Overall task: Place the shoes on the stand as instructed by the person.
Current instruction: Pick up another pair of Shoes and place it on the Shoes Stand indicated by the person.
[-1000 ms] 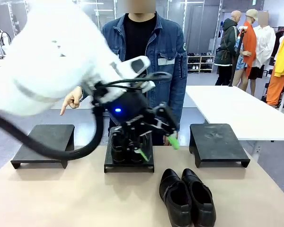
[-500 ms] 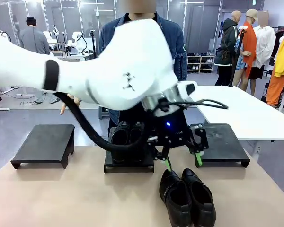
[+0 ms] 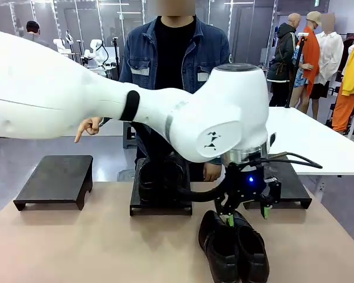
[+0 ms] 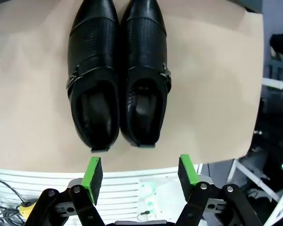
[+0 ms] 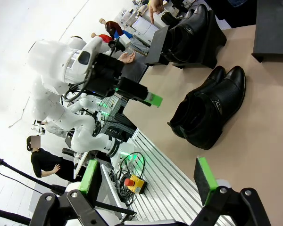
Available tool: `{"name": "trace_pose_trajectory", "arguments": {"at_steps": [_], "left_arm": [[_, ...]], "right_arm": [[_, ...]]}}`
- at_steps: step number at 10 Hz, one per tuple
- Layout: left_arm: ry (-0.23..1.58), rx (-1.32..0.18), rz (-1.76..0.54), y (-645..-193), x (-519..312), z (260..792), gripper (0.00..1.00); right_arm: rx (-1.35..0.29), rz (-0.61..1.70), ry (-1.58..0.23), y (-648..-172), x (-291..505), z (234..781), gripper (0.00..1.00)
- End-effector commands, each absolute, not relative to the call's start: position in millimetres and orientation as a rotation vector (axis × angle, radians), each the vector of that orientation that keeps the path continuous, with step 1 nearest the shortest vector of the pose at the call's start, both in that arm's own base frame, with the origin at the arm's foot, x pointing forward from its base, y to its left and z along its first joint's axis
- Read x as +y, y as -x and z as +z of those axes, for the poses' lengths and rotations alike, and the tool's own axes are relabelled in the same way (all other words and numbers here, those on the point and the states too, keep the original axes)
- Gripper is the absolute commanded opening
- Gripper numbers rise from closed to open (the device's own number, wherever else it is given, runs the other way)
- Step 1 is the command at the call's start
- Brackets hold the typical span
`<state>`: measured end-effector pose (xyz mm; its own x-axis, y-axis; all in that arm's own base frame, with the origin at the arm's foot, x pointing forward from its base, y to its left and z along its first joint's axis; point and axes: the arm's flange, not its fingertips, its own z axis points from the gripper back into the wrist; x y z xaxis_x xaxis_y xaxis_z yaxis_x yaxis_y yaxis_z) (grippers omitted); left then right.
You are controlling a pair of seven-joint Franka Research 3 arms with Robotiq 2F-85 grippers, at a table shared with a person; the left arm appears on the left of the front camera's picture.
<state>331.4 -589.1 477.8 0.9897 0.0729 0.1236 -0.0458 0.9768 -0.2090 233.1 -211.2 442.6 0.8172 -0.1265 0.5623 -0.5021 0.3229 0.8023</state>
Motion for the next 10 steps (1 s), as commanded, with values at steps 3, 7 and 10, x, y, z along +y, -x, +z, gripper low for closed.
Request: {"name": "trace_pose_trajectory", "arguments": {"at_steps": [3, 7, 10], "left_arm": [[0.104, -0.168, 0.14, -352.3, -618.4, 449.3, 0.82], [0.077, -0.161, 0.201, -361.8, -612.8, 415.0, 0.82], [0.092, -0.099, 0.204, -369.9, -605.3, 382.1, 0.82]], "right_arm": [[-0.626, 0.276, -1.243, -233.3, -213.2, 443.3, 1.0], [-0.626, 0.276, -1.243, -233.3, -213.2, 443.3, 1.0], [-0.626, 0.276, -1.243, -233.3, -213.2, 443.3, 1.0]]}}
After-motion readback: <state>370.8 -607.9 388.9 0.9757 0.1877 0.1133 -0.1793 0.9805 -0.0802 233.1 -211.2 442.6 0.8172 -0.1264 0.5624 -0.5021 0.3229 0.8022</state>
